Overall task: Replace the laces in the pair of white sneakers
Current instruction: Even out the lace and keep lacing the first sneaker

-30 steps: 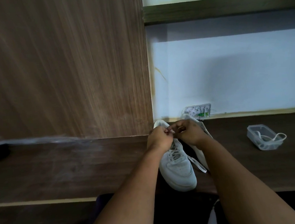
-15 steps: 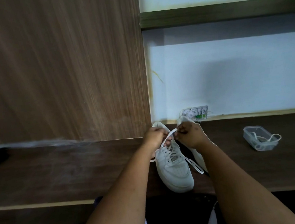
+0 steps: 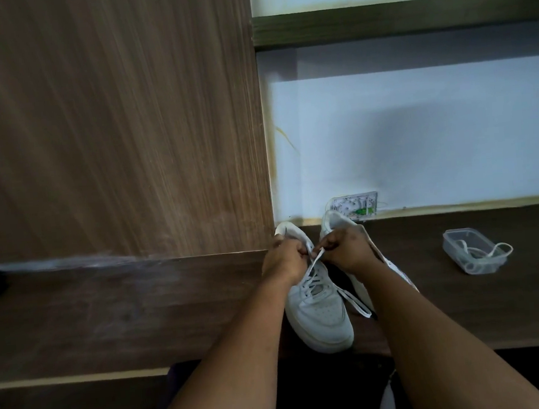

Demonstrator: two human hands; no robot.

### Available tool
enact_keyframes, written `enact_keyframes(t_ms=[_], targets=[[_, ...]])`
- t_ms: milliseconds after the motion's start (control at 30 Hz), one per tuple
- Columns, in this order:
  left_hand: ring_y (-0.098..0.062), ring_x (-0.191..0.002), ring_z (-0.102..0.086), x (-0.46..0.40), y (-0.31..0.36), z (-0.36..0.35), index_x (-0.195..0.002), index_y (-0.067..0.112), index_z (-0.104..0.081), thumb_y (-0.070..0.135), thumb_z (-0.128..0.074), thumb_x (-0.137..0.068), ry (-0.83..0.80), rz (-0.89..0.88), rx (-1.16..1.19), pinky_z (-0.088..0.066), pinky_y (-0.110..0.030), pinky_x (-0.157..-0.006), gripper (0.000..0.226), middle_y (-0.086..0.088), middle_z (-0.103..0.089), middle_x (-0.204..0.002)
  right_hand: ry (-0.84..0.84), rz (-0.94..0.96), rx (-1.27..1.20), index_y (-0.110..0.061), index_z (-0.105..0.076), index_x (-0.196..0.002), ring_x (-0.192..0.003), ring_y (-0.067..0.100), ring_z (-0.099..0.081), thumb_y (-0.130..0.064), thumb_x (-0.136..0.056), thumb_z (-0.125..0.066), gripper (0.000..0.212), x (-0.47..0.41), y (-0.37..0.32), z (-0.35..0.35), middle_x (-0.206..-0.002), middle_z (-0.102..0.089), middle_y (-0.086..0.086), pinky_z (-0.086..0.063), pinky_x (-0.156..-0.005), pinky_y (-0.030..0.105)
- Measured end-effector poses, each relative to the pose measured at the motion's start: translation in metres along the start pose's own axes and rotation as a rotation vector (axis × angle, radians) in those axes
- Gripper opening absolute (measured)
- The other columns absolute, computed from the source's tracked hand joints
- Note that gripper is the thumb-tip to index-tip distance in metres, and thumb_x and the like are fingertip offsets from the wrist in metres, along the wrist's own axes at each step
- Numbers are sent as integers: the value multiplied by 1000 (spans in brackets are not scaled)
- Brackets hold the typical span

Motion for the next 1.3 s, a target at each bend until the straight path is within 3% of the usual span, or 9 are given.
enact_keyframes(t_ms=[133,267,467,700,800,900,1067,1167,1300], targets=[[-24,-104,-59,-5,-9,-4,-97,27,-73,28,-60,-91,-5,18,109,-51,-30,-87,13,-5,-48,-124,-25,-23,-64,-33,-66,-61,-84,26,-68,-16,-70,-83,25,-3,6,-7,-82,-73,8,-55,-81,42],[-20,-96,-59,-12,-11,-3,-82,28,-67,26,-62,-90,8,-34,134,-50,-29,-86,10,-3,-47,-121,-136,-74,-3,-15,-59,-99,-90,22,-63,-22,-59,-87,49,-2,11,-18,-91,-68,5,-53,-82,35],[-23,-92,-61,-24,-40,38,-85,22,-64,14,-61,-89,199,99,401,-55,-35,-76,10,-4,-50,-112,-130,-144,47,-15,-51,-103,-86,16,-56,-32,-62,-87,57,0,14,-17,-93,-60,2,-44,-63,24],[-14,-79,-63,-1,-101,155,-76,19,-48,5,-31,-99,531,186,1867,-49,-35,-81,32,1,-70,-75,-161,-226,46,-14,-54,-70,-84,28,-70,-32,-61,-86,38,1,16,-17,-89,-70,16,-56,-83,44],[-8,-53,-49,11,-94,173,-71,18,-44,2,-28,-86,532,131,2154,-44,-26,-65,27,5,-53,-60,-156,-233,64,-16,-58,-70,-80,26,-71,-33,-61,-85,33,-1,15,-17,-84,-72,14,-57,-80,44],[-7,-44,-36,14,-67,158,-74,18,-47,3,-36,-87,477,186,1688,-29,-20,-48,22,6,-44,-53,-160,-229,85,-11,-64,-75,-79,25,-71,-34,-64,-82,31,0,12,-18,-84,-72,14,-57,-80,43],[-13,-91,-56,-8,-14,70,-97,26,-55,31,-68,-88,124,-6,321,-47,-29,-77,16,0,-61,-108,-156,-218,91,-6,-70,-78,-77,26,-71,-33,-68,-78,30,2,11,-19,-80,-73,14,-57,-79,43],[-15,-98,-52,-2,-5,26,-104,25,-60,37,-69,-87,-60,-95,0,-39,-25,-77,23,4,-51,-114,-141,-214,90,-6,-68,-75,-76,27,-71,-33,-70,-77,29,4,11,-18,-76,-72,14,-58,-76,39],[-21,-109,-55,-3,4,13,-100,28,-68,34,-64,-90,-52,-164,-91,-41,-25,-80,12,0,-52,-125,-113,-190,113,-6,-68,-75,-76,26,-70,-35,-72,-74,30,3,12,-16,-73,-71,12,-57,-74,36]])
Point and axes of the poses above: each hand's wrist, its own x-axis away from the middle knuckle, its own z-axis out of the back of the hand, y = z × x, the point moved 10 cm from there along -x, towards the middle knuckle
